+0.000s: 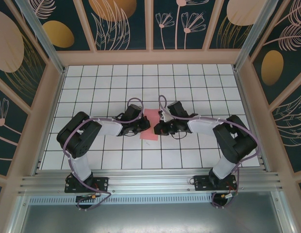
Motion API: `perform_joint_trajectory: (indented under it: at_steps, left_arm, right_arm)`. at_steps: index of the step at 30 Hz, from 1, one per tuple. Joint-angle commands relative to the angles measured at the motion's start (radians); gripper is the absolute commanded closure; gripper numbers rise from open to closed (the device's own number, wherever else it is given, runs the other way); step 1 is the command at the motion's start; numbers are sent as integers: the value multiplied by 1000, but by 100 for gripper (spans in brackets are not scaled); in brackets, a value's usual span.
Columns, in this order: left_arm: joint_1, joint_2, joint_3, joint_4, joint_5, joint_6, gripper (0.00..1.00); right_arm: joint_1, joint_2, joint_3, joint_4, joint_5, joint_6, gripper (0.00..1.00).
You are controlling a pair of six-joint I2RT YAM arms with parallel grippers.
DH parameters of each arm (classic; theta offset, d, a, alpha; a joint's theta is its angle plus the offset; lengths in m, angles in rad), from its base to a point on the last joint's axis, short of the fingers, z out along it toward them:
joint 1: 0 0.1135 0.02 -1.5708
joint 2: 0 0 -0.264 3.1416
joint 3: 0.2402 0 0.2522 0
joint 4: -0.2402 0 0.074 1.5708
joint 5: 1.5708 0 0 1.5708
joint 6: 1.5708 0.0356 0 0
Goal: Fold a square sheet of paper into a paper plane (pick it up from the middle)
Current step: Fold the triangle a second time at the center of the table.
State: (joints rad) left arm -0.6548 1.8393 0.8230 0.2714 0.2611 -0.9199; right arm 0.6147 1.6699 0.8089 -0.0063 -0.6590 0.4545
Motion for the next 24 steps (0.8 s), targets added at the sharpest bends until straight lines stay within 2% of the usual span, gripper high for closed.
perform_joint_trajectory:
  at_steps: [1, 6, 9, 12, 14, 17, 19, 24]
  left_arm:
    - [3, 23, -2, -82, -54, 21, 97]
    - [2, 2, 11, -74, -32, 39, 93]
    - [4, -20, 54, -128, -37, 86, 89]
    - [4, -75, 57, -133, -27, 84, 80]
    - [2, -111, 42, -109, -2, 68, 78]
    - [4, -119, 11, -61, 42, 32, 81]
    - [4, -118, -17, -12, 71, 4, 86]
    - [2, -42, -38, 62, 117, -45, 92]
  right_arm:
    - [-6, 77, 18, -10, 35, 11, 98]
    - [-7, 147, 4, -21, 93, 20, 100]
    - [-7, 162, -9, -23, 108, 27, 100]
    - [-4, 162, -15, -28, 116, 27, 100]
    - [-4, 162, -15, -27, 116, 27, 100]
    - [-4, 164, -12, -24, 115, 29, 100]
    - [-3, 165, -10, -20, 117, 35, 100]
    - [-1, 171, -5, -28, 122, 33, 100]
